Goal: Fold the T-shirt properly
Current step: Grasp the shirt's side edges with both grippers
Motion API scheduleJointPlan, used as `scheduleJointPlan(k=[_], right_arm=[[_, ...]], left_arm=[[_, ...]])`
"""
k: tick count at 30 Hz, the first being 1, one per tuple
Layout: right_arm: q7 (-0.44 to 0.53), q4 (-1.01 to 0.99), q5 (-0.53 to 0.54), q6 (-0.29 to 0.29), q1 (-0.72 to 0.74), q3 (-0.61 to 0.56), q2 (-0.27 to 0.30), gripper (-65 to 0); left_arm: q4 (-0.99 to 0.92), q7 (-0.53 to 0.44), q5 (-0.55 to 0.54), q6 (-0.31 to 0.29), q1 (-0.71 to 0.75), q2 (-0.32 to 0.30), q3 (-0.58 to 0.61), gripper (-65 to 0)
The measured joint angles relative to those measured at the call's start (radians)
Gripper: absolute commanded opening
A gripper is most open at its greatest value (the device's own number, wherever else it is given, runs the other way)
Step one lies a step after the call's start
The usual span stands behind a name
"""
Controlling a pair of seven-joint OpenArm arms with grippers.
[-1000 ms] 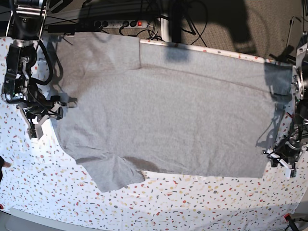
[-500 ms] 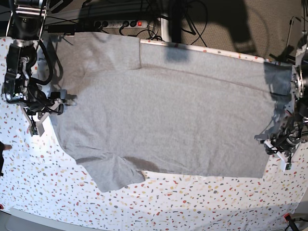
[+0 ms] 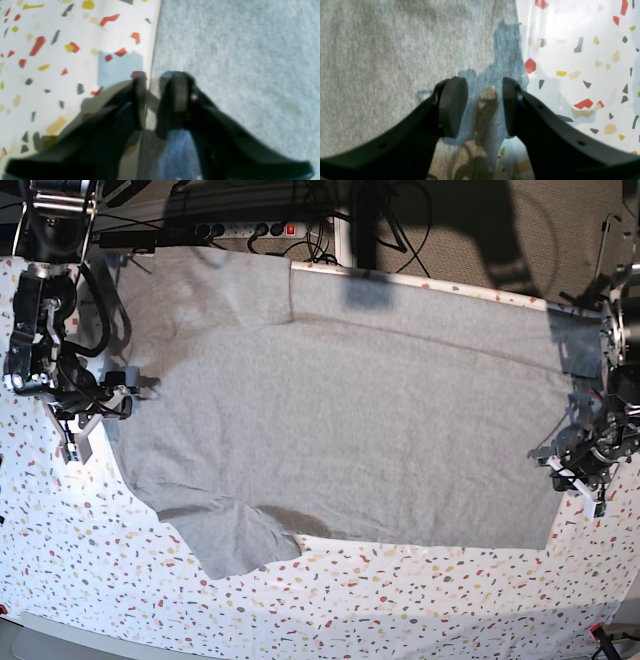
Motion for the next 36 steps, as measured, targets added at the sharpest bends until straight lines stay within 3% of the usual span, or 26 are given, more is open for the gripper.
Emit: scheduleJointPlan(k=[3,9,15,18,21,26,31,36], right_arm=[[0.0,0.0,0.0,0.0,0.0,0.0,0.0,-37.6],[0.0,0.0,0.0,0.0,0.011,0.0,0.0,-37.6],[0.072,0.0,-0.005,0.0,0.028,0.0,0.0,-37.5],[0.072,-0.014,-0.013,0.0,0.071,0.001,0.0,-30.1],[0.075,-0.116,-0.024,0.002,0.17,-0.018,0.009,-26.8],[0.063,-0.409,-0.03,0.003,0.375,-0.169,0.057,-26.8],[0.065,-0.654,-0.063,0.004,0.562,-0.288,0.05,-26.8],[0.101,-0.774,-0.144,0.004,0.648,-0.322,0.051,-26.9]], left_arm=[[0.0,0.0,0.0,-0.027,0.0,0.0,0.0,-65.0],[0.0,-0.035,0.001,-0.026,0.001,-0.009,0.0,-65.0],[-0.002,-0.124,0.014,-0.029,0.009,-0.011,0.0,-65.0],[-0.002,-0.125,-0.012,-0.029,0.009,-0.011,0.0,-65.0],[-0.002,-0.105,-0.022,-0.029,0.009,-0.01,0.0,-65.0],[-0.002,-0.106,-0.024,-0.026,0.009,0.005,0.0,-65.0],[-0.002,-0.092,-0.027,-0.026,0.006,0.023,0.0,-65.0],[-0.002,-0.086,-0.027,-0.026,0.006,0.023,0.0,-65.0]])
